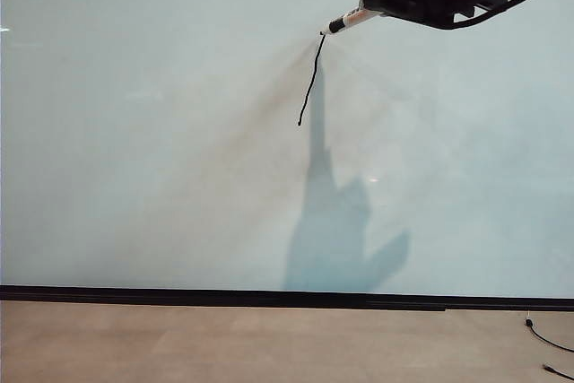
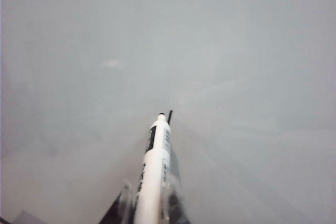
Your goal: Pick up the pen on the shelf to the right of the whiteboard and write the letter A.
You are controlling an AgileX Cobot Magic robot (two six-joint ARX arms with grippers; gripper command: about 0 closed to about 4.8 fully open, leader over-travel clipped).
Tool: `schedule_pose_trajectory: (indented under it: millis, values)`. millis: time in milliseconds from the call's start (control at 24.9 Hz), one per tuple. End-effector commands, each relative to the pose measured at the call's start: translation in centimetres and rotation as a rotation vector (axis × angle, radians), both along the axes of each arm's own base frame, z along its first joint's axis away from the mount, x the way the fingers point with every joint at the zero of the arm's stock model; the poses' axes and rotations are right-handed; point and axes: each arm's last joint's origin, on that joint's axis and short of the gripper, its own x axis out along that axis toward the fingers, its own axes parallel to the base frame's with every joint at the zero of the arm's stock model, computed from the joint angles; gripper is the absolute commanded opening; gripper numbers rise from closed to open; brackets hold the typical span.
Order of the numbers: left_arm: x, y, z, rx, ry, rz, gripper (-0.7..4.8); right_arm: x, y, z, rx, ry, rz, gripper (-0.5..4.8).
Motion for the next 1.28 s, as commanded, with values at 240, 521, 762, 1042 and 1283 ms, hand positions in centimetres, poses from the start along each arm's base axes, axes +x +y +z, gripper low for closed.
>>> schedule_pose_trajectory:
  millis: [240, 521, 762, 1042, 1283]
  values:
    - [0.00, 0.00, 0.15, 0.004, -0.010, -0.001, -0.05, 1.14, 0.36, 0.25, 0.026, -0.004, 0.011, -0.09]
    - [0.00, 0.00, 0.15, 0.004, -0.010, -0.001, -0.04, 1.37, 0.41, 0.21, 0.033, 0.002, -0.017, -0.09]
    - [0.00, 0.00, 0.15, 0.004, -0.010, -0.001, -0.05, 1.35, 0.35, 0.27, 0.036, 0.001, -0.031, -0.09]
    - [0.00, 0.00, 0.15, 0.004, -0.010, -0.001, -0.05, 0.97, 0.11, 0.76, 0.041, -0.012, -0.057, -0.09]
    - [0.00, 0.00, 0.15, 0.004, -0.010, -0.001, -0.04, 0.81, -0.02, 0.84, 0.033, -0.012, -0.064, -0.09]
